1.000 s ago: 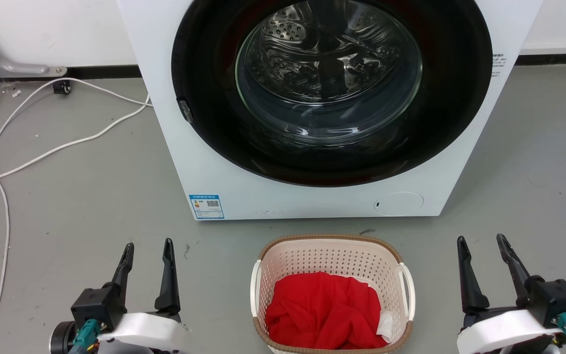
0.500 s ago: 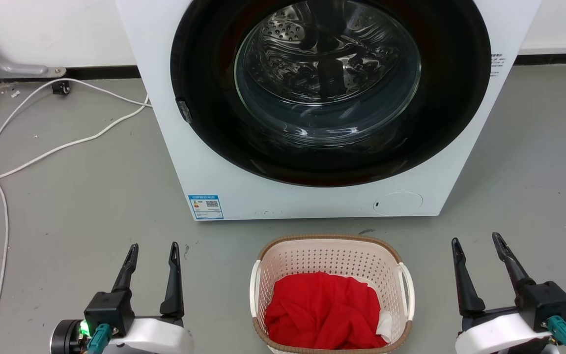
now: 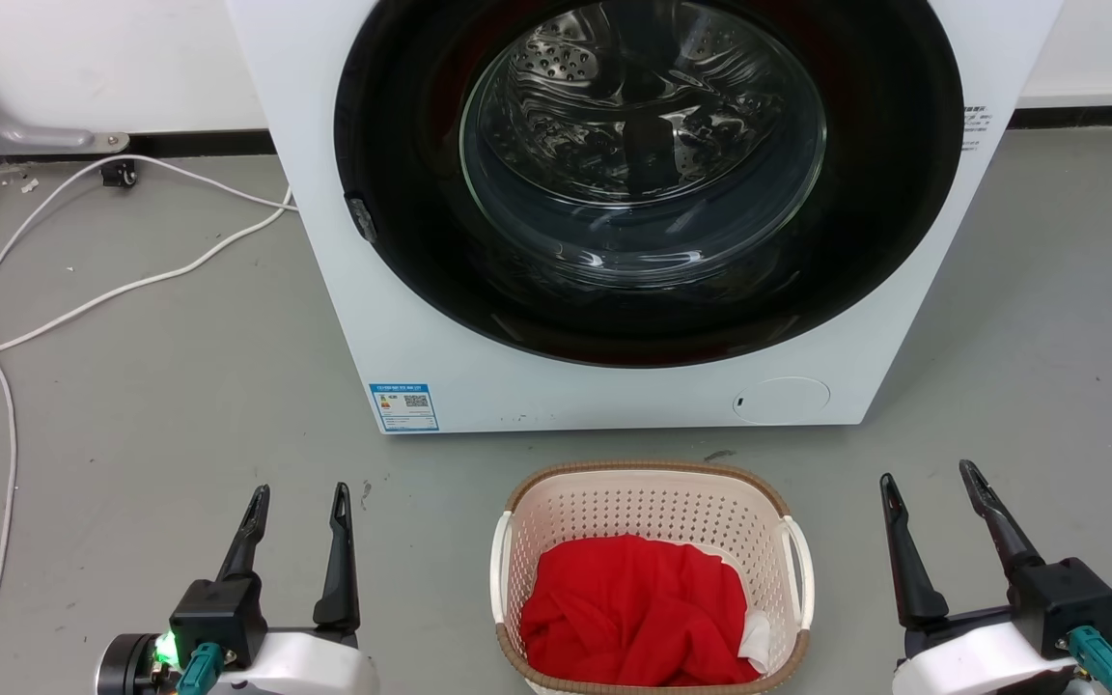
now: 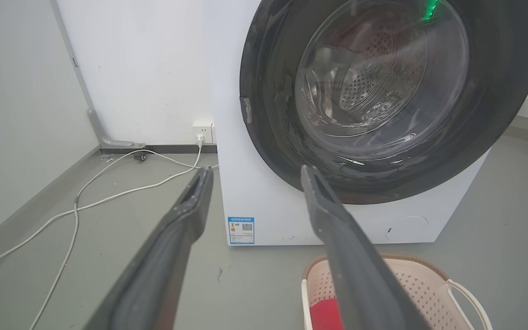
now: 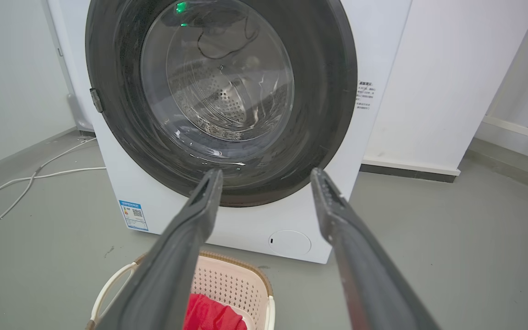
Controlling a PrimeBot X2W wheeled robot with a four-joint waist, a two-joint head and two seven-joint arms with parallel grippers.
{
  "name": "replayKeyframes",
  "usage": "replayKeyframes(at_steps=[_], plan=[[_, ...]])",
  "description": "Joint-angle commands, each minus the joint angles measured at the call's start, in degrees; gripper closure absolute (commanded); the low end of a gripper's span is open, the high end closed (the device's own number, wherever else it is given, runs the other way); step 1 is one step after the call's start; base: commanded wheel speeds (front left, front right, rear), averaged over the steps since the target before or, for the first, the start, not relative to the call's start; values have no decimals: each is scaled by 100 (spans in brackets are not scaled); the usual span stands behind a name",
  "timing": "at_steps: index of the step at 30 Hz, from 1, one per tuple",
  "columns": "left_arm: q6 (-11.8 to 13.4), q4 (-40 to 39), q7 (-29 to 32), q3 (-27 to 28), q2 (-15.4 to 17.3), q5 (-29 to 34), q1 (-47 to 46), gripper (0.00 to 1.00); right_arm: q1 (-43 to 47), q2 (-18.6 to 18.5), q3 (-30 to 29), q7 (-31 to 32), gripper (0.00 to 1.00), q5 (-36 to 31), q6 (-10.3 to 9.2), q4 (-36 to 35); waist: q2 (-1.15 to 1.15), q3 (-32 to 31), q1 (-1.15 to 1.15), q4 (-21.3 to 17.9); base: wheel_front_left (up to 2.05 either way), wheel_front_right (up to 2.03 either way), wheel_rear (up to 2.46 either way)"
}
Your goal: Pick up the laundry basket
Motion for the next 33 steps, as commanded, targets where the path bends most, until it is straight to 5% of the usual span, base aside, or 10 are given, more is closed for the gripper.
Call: replayKeyframes(at_steps=[1, 17, 33], plan=[[2, 13, -45, 7, 15, -12, 49, 0, 64, -19, -6, -14, 0, 46, -2, 13, 0, -1, 0, 4, 0, 0, 0], [-81, 181, -45, -80, 14, -70, -150, 0, -43, -19, -45, -14, 0, 36, -2, 61, 0, 115, 0, -17, 0, 0, 0], [-379, 1888, -32, -580, 14, -357, -1846, 0, -1515, -13, -112, -13, 0, -383, -3, 1074, 0, 1563, 0, -207, 0, 0, 0]])
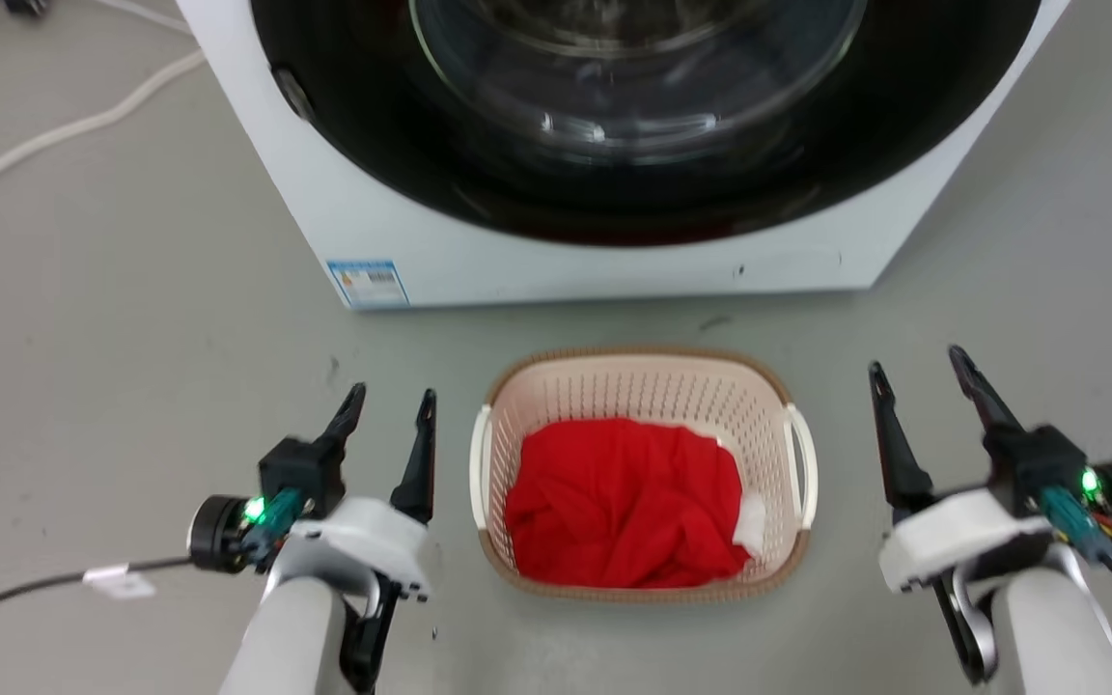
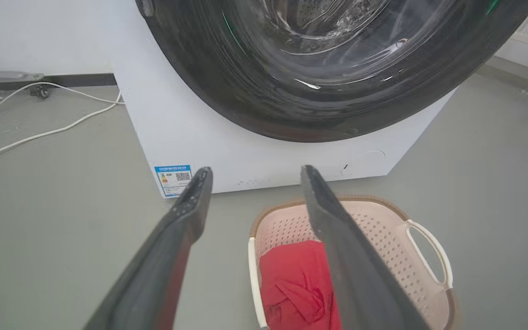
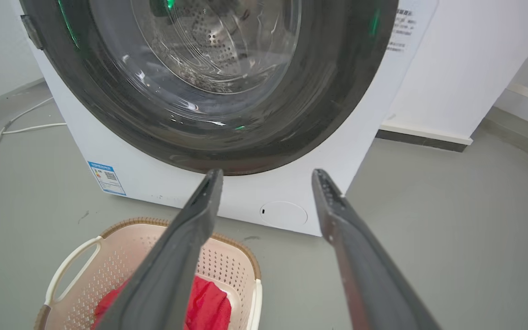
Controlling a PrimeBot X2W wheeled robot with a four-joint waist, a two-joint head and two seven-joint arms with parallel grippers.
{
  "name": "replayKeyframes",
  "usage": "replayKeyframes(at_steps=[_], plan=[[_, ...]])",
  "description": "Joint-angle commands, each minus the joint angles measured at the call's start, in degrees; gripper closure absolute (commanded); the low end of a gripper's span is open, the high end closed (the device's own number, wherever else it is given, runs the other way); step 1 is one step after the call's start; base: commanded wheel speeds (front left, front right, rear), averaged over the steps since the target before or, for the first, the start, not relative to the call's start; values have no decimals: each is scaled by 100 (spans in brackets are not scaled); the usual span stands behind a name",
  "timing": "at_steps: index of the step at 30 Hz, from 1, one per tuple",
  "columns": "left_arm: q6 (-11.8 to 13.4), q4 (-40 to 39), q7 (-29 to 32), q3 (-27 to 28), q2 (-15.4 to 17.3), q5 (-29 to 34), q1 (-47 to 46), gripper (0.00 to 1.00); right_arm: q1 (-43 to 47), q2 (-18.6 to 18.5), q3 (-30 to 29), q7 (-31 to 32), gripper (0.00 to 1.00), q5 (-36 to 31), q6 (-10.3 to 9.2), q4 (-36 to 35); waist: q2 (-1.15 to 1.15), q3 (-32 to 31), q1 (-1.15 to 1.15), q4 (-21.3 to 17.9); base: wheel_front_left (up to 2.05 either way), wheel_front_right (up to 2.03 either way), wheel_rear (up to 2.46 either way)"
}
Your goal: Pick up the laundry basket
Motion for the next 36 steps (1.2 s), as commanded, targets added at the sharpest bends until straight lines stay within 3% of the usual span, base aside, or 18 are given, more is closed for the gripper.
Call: replayKeyframes(at_steps=[1, 19, 36], plan=[[-33, 178, -15, -40, 13, 21, -169, 0, -186, -6, 13, -14, 0, -44, -4, 127, 0, 355, -1, -102, 0, 0, 0], [-173, 3151, -15, -689, 51, -75, -2638, 0, -2282, -176, 187, -13, 0, -484, -5, 2670, 0, 2198, -1, -128, 0, 0, 0], [-181, 4385, 9, -1241, 25, -528, -3945, 0, -3564, -214, 95, -14, 0, -795, -5, 4135, 0, 3392, -1, -105, 0, 0, 0]])
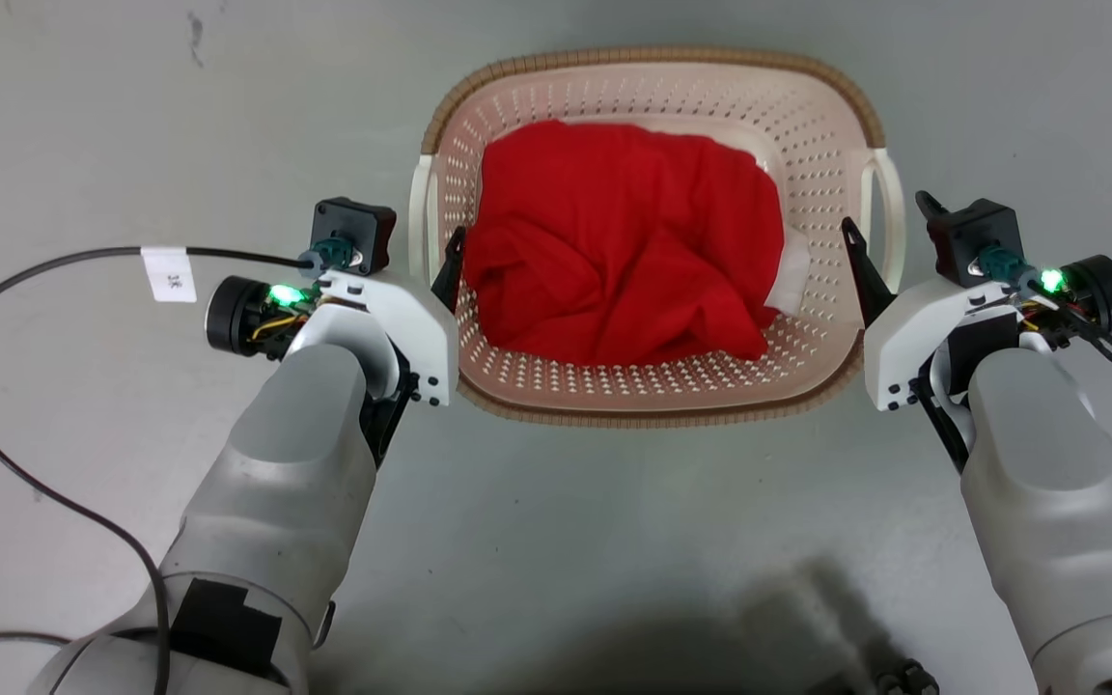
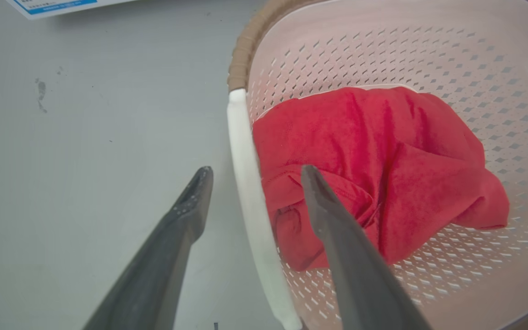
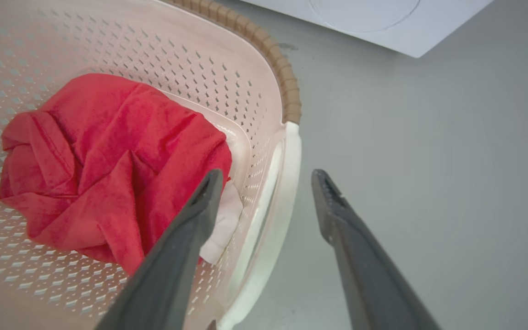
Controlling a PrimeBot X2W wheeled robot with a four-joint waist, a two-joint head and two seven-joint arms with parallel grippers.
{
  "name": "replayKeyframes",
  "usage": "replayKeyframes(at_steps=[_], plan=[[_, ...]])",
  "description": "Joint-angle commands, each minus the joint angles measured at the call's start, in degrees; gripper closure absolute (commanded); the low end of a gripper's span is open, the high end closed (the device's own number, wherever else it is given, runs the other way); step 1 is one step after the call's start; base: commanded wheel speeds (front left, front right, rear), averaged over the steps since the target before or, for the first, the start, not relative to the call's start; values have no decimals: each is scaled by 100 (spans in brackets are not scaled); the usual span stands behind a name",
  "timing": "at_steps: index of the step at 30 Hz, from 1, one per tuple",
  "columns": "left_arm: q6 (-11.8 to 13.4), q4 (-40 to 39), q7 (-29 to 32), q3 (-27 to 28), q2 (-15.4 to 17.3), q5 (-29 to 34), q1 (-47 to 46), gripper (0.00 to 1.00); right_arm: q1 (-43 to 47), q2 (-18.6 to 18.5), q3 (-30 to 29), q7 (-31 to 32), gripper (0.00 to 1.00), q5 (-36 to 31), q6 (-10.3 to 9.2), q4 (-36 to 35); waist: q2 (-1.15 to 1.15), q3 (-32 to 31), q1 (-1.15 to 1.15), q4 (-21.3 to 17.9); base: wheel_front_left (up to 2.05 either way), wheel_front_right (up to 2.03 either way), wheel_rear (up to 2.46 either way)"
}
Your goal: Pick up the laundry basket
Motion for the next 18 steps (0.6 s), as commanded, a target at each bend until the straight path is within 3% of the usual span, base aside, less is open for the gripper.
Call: replayKeyframes(at_steps=[1, 16, 17, 18], plan=[[-8, 45, 3, -50, 3, -53, -113, 0, -138, -8, -46, -13, 0, -45, -6, 126, 0, 136, -1, 11, 0, 0, 0], [-8, 192, -2, -602, -11, -390, -487, 0, -677, 94, -301, -13, 0, -181, -6, 782, 0, 644, -1, 50, 0, 0, 0], [-8, 192, 21, -657, -10, -435, -457, 9, -689, 102, -311, -13, 0, -185, -6, 856, 0, 645, -1, 42, 0, 0, 0], [-7, 195, 16, -697, -11, -426, -477, 70, -706, 106, -325, -14, 15, -183, -6, 895, 0, 648, -1, 44, 0, 0, 0]])
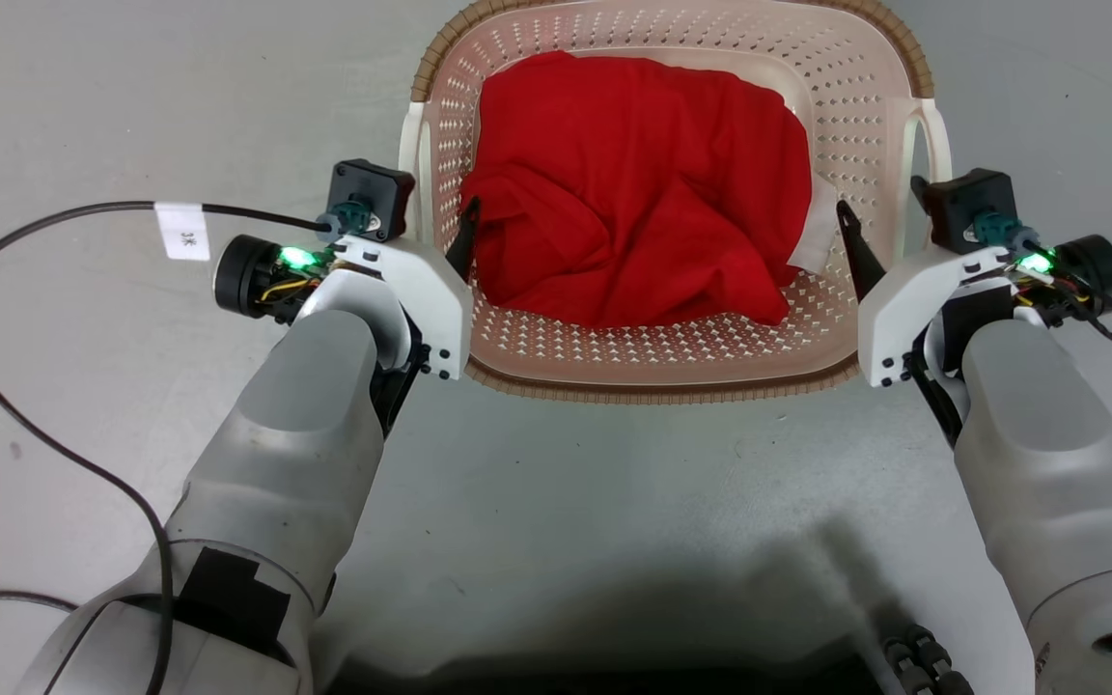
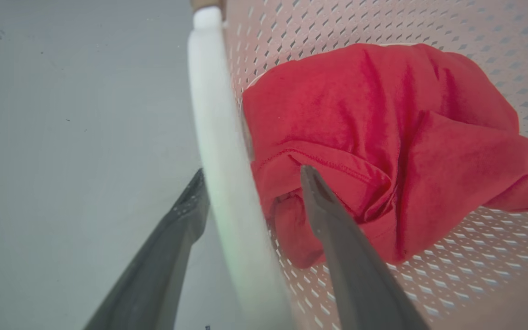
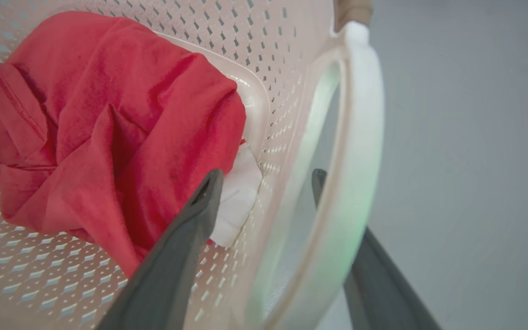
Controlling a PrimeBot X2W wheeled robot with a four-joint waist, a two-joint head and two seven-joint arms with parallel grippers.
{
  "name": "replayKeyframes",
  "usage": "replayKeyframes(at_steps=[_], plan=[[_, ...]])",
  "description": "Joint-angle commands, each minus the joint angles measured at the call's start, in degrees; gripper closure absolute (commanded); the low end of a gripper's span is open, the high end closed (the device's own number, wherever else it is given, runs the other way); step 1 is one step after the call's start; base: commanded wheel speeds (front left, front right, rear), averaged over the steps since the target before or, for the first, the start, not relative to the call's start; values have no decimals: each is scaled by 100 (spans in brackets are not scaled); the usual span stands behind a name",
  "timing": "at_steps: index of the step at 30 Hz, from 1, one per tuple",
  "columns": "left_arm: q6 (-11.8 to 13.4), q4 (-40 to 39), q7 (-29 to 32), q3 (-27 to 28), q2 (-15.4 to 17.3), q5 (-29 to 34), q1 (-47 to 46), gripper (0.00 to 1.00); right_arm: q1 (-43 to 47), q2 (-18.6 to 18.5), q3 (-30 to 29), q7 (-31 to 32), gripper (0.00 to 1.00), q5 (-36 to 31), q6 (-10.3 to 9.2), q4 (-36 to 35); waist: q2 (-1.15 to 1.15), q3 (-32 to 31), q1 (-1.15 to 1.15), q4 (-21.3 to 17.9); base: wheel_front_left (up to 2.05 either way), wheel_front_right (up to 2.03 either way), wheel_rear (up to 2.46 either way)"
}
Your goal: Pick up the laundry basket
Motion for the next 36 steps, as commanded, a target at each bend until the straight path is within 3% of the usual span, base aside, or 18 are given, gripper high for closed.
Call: replayKeyframes(at_steps=[1, 2, 12, 20, 21, 36], plan=[[-7, 12, -13, -70, -1, 2, -66, 100, -116, 20, -24, -14, 89, 12, -6, -25, 0, 6, -1, -3, 0, 0, 0], [-7, 21, 12, -116, -2, -33, -52, 100, -120, 25, -20, -13, 100, -10, -6, -62, 0, 9, -1, -9, 0, 0, 0], [-34, 47, -1, -391, -8, -250, 141, 100, 43, 68, 77, -14, 100, -65, -3, 125, 0, -281, -1, -15, 0, 0, 0], [-36, 60, 142, -643, -15, -633, 582, 100, 315, 108, 322, -17, 100, -11, -3, 355, 0, -964, -1, 4, 0, 0, 0], [-36, 0, 315, -764, -18, -862, 795, 100, 422, 111, 439, -19, 100, 62, -2, 498, 0, -1290, -1, 33, 0, 0, 0], [-42, -170, 1101, -1332, -54, -1795, 1752, 100, 1164, 145, 1990, 506, 100, 1388, 6, 685, 0, -2974, -1, 189, 0, 0, 0]])
